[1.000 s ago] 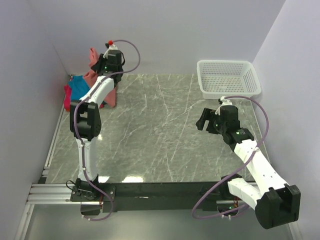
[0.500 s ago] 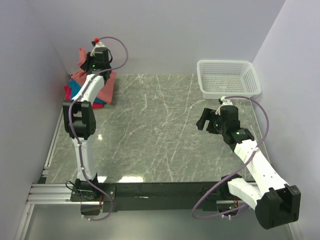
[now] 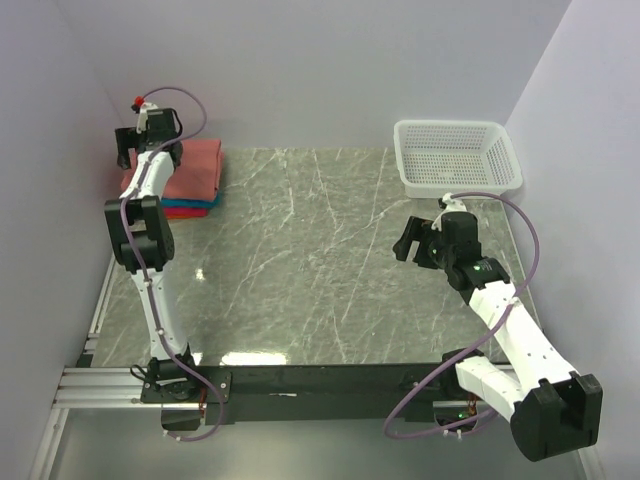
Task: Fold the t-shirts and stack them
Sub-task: Neatly place the folded tshirt to the corner, then reset both grippers
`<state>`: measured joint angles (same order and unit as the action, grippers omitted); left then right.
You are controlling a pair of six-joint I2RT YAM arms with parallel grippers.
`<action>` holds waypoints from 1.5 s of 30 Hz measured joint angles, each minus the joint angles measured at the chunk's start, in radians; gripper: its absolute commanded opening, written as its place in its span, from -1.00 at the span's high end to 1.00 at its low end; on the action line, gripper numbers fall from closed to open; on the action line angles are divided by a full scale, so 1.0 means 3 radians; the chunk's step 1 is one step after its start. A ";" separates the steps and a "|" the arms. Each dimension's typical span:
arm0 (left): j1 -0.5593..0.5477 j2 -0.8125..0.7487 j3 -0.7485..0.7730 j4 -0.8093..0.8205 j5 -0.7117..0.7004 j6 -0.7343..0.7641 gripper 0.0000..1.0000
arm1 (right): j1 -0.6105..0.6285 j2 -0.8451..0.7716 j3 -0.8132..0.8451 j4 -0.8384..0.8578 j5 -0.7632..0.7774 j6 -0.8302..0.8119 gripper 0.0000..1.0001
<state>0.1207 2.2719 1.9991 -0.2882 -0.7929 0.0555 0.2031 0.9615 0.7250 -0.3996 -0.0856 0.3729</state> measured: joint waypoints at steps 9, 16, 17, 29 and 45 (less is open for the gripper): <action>0.0175 -0.0112 0.0562 -0.0760 0.0247 -0.0839 -0.99 | 0.0000 -0.0144 0.0001 -0.0085 0.0114 0.0069 -0.92; 0.0041 -0.1451 -0.0102 -0.1040 0.0980 -0.1776 -0.99 | 0.0000 -0.0278 0.0003 -0.0102 0.0217 0.0205 -0.92; -0.0025 -0.1734 -0.0318 -0.1044 0.1033 -0.1895 -0.99 | 0.0000 -0.0281 0.0003 -0.0104 0.0238 0.0230 -0.92; -0.1531 -0.3339 -0.2871 -0.0726 0.1170 -0.2970 -0.99 | 0.0000 -0.0404 -0.0076 -0.0109 0.0392 0.0415 -0.92; -0.2533 -0.3388 -0.3960 -0.0773 0.0802 -0.3564 -0.99 | 0.0000 -0.0543 -0.0444 -0.0017 0.0607 0.0585 -0.91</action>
<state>-0.6392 1.2556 0.8112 -0.5201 -0.5522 -1.0138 0.2031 0.7986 0.5919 -0.4046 0.0963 0.5484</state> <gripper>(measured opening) 0.995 0.957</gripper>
